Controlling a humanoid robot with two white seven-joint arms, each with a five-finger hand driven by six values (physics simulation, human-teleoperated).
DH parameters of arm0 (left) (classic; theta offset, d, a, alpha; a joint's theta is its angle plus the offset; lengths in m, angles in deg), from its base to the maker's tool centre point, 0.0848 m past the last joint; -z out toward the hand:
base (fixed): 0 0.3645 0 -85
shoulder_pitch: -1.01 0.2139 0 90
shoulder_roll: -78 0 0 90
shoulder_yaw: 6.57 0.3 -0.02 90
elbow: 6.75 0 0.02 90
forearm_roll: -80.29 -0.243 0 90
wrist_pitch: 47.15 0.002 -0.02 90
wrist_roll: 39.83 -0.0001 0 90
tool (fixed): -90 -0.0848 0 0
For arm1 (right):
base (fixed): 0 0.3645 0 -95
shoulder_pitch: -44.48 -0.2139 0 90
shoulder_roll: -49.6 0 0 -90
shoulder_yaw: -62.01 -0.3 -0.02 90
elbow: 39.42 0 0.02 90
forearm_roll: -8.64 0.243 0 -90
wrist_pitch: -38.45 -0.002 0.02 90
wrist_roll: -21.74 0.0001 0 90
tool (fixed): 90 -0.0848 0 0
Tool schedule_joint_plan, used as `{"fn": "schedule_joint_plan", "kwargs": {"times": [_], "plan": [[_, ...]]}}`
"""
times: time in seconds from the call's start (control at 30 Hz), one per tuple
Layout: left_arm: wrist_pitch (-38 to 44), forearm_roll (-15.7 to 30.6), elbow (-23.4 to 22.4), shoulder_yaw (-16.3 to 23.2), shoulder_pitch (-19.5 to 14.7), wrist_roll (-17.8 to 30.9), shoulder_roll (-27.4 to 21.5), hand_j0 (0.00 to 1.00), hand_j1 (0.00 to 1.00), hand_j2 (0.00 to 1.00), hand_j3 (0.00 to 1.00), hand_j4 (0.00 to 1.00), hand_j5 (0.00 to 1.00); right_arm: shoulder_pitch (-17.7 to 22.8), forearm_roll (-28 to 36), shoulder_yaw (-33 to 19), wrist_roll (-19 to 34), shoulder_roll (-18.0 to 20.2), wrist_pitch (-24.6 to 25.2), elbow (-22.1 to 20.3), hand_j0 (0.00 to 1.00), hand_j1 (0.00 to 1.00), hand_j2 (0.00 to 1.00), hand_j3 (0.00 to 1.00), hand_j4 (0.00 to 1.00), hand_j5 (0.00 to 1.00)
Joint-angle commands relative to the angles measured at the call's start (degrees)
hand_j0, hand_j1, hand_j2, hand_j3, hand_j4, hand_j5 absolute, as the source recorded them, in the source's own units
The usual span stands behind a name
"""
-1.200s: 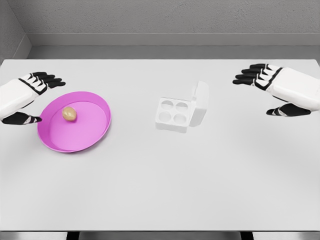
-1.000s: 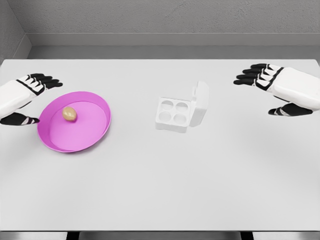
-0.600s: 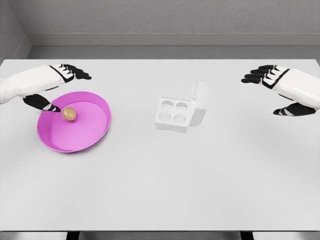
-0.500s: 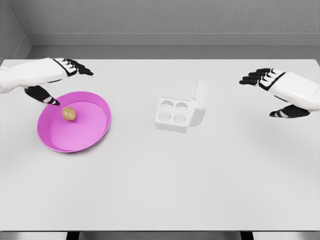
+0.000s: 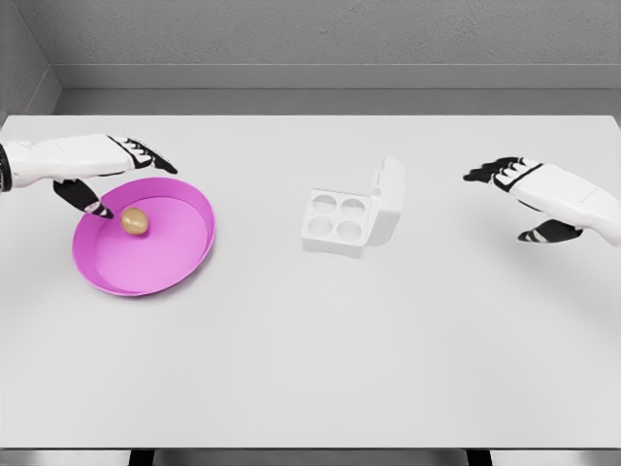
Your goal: Pack egg into the box and close the box lid
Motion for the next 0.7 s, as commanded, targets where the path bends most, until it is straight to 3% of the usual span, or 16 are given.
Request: {"fn": "schedule_joint_plan", "kwargs": {"times": [0.0, 0.37, 0.53, 0.67], "plan": [[0.16, 1.08, -0.13, 1.17, 0.0, -0.02, -0.16, 0.8, 0.8, 0.8, 0.8, 0.8, 0.8, 0.0, -0.39, 0.06, -0.03, 0.0, 0.14, 0.36, 1.0, 1.0, 1.0, 1.0, 1.0, 1.0], [0.16, 0.64, -1.54, 4.16, 1.14, -0.02, -1.22, 0.8, 0.8, 0.8, 0.8, 0.8, 0.8, -0.62, -1.18, 2.61, -0.03, 0.35, 0.14, -0.26, 1.0, 1.0, 1.0, 1.0, 1.0, 1.0], [0.16, 0.29, -1.54, 3.9, 1.32, -0.02, -0.78, 0.79, 0.79, 0.79, 0.79, 0.79, 0.79, -2.46, -1.36, 6.56, -0.11, 0.0, 0.14, -0.43, 1.0, 1.0, 1.0, 1.0, 1.0, 1.0], [0.16, 0.2, -1.89, 3.37, 2.2, -0.02, -0.51, 0.79, 0.79, 0.79, 0.79, 0.79, 0.79, -2.46, -1.36, 6.74, -0.11, 0.0, 0.14, -1.75, 1.0, 1.0, 1.0, 1.0, 1.0, 1.0]]}}
